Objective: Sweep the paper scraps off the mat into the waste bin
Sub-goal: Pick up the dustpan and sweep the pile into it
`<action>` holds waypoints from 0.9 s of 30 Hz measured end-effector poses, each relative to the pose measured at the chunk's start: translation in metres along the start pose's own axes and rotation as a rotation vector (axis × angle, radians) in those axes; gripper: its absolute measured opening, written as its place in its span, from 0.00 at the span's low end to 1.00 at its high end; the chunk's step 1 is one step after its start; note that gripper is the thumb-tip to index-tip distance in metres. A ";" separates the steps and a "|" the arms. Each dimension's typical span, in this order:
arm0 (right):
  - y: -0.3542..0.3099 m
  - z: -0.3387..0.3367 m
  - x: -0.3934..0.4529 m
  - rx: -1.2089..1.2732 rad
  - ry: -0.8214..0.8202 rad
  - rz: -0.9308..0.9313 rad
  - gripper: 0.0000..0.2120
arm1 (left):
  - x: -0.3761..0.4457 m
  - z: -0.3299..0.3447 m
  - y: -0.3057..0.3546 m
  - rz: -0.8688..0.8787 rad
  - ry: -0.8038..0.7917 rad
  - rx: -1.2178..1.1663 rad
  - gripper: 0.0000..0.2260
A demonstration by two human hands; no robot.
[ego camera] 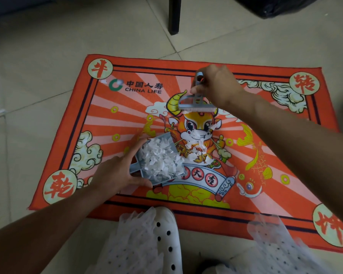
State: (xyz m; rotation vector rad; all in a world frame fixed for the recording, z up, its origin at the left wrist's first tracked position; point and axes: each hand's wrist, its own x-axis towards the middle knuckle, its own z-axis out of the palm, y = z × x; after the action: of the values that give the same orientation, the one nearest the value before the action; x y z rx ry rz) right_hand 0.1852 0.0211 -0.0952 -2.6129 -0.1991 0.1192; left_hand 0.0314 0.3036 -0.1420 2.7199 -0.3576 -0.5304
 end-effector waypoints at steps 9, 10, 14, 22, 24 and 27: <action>0.003 -0.020 -0.010 0.091 0.123 -0.002 0.06 | -0.001 0.004 0.002 -0.009 0.004 0.062 0.55; 0.003 -0.020 -0.008 0.092 0.141 -0.001 0.06 | -0.002 0.005 0.001 -0.009 0.012 0.060 0.55; 0.001 -0.013 0.001 0.108 0.155 -0.003 0.04 | -0.003 0.009 0.000 -0.004 0.051 0.050 0.54; -0.001 -0.007 0.009 0.051 0.017 0.017 0.07 | -0.002 0.016 -0.007 0.020 0.077 0.045 0.54; -0.002 -0.011 0.001 0.039 -0.036 -0.008 0.08 | 0.000 0.017 -0.008 0.014 0.085 0.048 0.54; -0.002 -0.015 -0.020 0.065 -0.079 -0.067 0.08 | 0.000 0.018 -0.008 -0.004 0.075 0.055 0.54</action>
State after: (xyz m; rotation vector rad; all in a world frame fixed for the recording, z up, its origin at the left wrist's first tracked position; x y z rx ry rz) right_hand 0.1667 0.0123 -0.0807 -2.5363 -0.3057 0.2027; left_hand 0.0254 0.3054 -0.1607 2.7847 -0.3518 -0.4248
